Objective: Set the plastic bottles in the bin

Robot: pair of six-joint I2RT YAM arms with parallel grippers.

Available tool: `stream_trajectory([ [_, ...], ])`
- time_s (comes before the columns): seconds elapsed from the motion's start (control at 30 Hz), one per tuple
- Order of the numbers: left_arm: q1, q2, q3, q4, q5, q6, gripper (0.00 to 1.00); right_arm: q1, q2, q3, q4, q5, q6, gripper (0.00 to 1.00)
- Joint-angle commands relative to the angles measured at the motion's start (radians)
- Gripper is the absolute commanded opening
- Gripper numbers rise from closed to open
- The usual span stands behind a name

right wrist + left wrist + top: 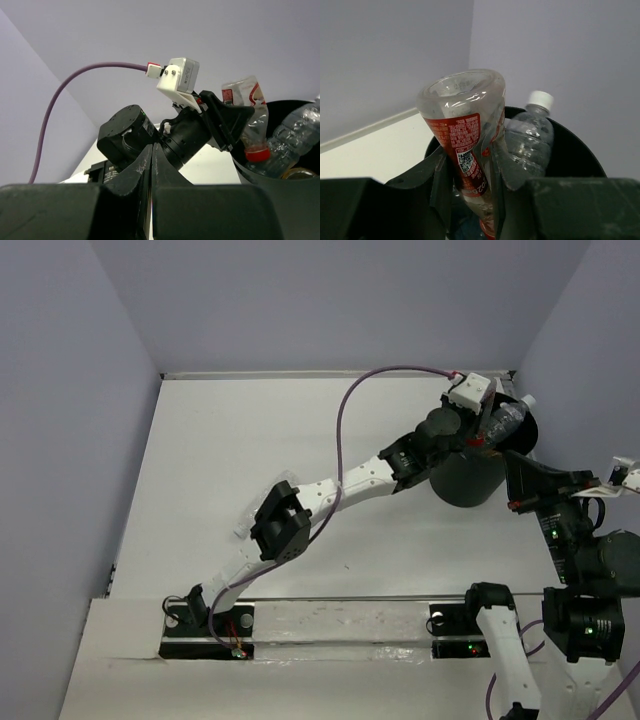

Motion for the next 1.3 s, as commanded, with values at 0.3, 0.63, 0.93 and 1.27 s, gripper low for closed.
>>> stream_trajectory([
  [0.3,-0.092,-0.037,-0.092,0.276,-0.001,0.150,0.17,-0.004,-0.024,0.012,0.002,-0.008,0.003,0.02],
  [0.63,-0.098,-0.037,-0.154,0.285,-0.029,0.163,0.71,-0.004,-0.026,0.019,-0.013,-0.009,-0.002,0.01],
  [0.93,-0.098,-0.181,-0.201,0.285,0.016,0.123,0.99,-0.004,-0.015,0.058,-0.017,0.004,-0.013,0.04],
  [1.27,-0.089,-0.370,-0.296,0.288,0.036,0.071,0.99,-0.004,-0.018,0.115,-0.033,-0.040,-0.028,0.06],
])
